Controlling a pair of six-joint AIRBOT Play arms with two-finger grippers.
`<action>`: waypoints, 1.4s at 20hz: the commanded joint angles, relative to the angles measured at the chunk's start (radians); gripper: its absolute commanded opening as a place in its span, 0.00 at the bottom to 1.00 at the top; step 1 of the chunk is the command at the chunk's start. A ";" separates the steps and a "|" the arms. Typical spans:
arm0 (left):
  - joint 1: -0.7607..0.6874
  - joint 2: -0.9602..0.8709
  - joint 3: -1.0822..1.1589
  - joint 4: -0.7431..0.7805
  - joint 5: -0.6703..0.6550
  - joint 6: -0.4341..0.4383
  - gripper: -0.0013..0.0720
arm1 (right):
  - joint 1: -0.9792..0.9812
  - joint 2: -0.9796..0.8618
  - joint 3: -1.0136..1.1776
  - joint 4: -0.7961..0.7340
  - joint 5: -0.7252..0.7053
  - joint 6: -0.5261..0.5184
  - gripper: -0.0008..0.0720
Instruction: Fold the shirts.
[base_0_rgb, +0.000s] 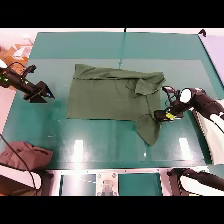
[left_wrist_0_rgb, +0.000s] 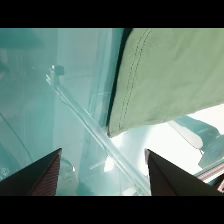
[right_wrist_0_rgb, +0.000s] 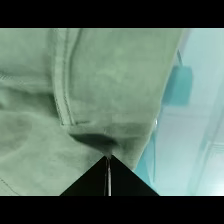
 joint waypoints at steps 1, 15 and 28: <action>0.001 0.001 -0.001 0.002 -0.011 0.006 0.83 | -0.027 0.036 0.037 0.032 0.078 0.016 0.03; 0.000 0.001 -0.070 -0.015 0.000 0.027 0.83 | -1.004 0.047 -0.425 0.779 0.069 -0.446 0.04; -0.121 0.000 -0.381 -0.098 0.286 0.104 0.83 | -0.919 0.016 -0.254 0.810 0.069 -0.480 0.51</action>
